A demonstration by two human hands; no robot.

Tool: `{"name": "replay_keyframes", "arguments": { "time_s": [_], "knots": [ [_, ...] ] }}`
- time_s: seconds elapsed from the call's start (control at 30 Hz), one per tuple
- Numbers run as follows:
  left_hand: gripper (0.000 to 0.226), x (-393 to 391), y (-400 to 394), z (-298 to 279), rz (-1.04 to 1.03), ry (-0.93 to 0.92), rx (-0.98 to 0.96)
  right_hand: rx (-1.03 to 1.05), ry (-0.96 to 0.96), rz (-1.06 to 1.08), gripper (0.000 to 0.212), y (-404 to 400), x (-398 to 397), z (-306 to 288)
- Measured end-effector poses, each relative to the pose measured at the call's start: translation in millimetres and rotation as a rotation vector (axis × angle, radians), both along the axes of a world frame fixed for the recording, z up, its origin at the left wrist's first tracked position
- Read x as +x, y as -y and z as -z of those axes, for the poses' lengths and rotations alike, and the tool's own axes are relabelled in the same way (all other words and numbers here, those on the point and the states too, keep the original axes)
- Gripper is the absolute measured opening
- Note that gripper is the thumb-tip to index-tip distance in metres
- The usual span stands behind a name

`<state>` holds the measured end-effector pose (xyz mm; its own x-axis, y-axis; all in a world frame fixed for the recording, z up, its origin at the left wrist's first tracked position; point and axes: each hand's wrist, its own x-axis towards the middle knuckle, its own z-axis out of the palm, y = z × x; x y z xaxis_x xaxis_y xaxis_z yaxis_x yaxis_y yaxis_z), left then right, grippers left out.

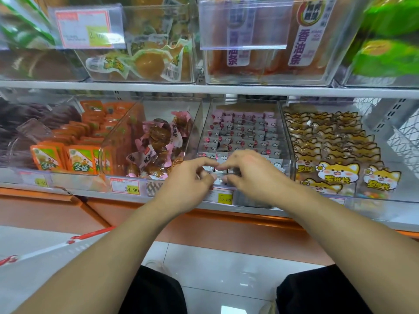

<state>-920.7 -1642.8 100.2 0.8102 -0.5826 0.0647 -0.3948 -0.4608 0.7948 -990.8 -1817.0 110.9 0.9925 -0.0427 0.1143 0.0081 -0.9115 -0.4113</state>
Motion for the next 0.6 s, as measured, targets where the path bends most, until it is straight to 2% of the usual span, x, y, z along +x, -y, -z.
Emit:
{"name": "replay_keyframes", "arguments": {
  "time_s": [0.1,0.17,0.23,0.33,0.5,0.6],
  "knots": [
    [0.029,-1,-2,3,0.026,0.060,0.141,-0.052,0.093,0.111,0.022,8,-1,-4],
    [0.034,-2,-1,2,0.029,0.089,0.232,-0.086,-0.001,0.146,0.020,11,-3,-4],
    [0.036,-4,1,0,0.013,0.111,0.277,-0.010,-0.088,0.171,0.014,11,-4,-3],
    [0.035,-7,4,-2,-0.013,0.134,0.309,0.147,-0.036,0.221,0.019,12,-5,-4],
    [0.038,-10,6,-4,-0.013,0.147,0.345,0.603,0.334,0.370,0.015,21,-17,-27],
    [0.033,-11,9,-10,-0.016,-0.099,0.084,1.064,0.371,0.503,0.008,26,-21,-35]
  ]
}}
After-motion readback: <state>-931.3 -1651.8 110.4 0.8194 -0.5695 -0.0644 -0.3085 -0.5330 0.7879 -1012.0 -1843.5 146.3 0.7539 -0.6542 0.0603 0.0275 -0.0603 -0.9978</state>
